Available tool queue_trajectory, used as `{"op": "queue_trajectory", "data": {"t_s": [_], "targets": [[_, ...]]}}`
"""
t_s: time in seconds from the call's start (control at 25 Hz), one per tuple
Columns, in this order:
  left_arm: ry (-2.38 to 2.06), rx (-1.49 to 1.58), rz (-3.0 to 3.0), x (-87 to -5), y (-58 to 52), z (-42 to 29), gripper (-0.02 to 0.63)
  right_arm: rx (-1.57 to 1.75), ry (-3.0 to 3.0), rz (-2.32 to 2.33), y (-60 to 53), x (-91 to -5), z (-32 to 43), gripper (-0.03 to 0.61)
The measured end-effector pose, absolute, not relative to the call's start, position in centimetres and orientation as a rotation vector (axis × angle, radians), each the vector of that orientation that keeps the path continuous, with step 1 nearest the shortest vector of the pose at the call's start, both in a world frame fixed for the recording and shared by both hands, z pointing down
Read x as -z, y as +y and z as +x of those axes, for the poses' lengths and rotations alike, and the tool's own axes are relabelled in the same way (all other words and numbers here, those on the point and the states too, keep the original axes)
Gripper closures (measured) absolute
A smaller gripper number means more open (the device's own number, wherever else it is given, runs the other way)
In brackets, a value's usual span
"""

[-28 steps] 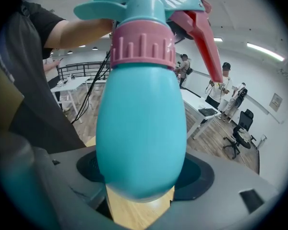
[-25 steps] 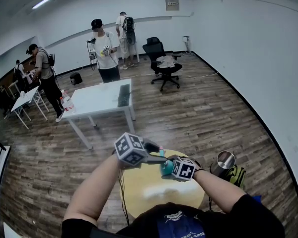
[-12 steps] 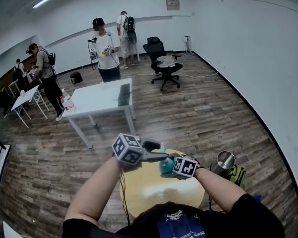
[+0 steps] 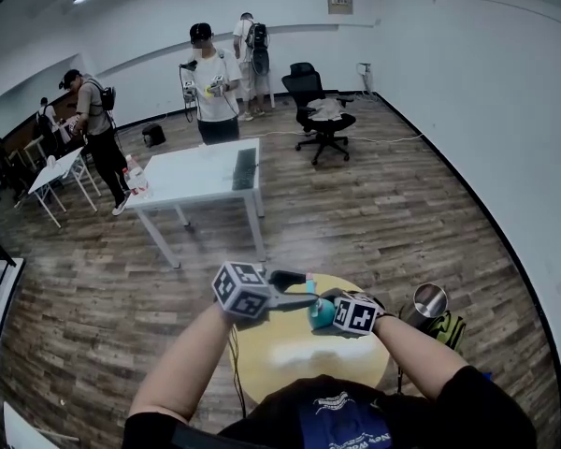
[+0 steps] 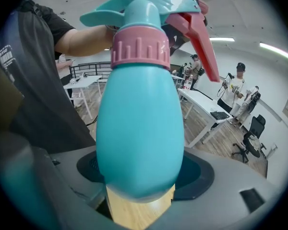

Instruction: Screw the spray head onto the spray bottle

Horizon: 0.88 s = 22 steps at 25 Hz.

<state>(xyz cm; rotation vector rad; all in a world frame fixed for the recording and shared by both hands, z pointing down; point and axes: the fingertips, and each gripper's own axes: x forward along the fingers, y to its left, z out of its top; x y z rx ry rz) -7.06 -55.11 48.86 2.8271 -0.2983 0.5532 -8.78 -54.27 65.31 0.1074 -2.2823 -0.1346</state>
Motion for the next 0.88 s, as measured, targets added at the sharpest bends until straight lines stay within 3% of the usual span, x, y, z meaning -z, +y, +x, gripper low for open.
{"op": "queue_trajectory", "data": {"t_s": [0.16, 0.4, 0.8, 0.88], "targets": [[-0.399, -0.578, 2.861, -47.8, -55.6, -8.9, 0.336, 0.134, -2.253, 0.116, -54.4, -66.7, -8.2, 0.199], [-0.681, -0.215, 2.813, -45.3, -57.9, -13.5, 0.342, -0.014, -2.384, 0.21, -55.8, -65.3, -7.7, 0.199], [-0.889, 0.128, 2.566, -52.9, -56.6, -19.2, 0.37, -0.19, -2.59, 0.305, -57.5, -61.4, -7.1, 0.186], [-0.921, 0.153, 2.527, -55.0, -55.6, -19.8, 0.403, -0.219, -2.613, 0.321, -57.5, -61.4, -6.6, 0.185]]}}
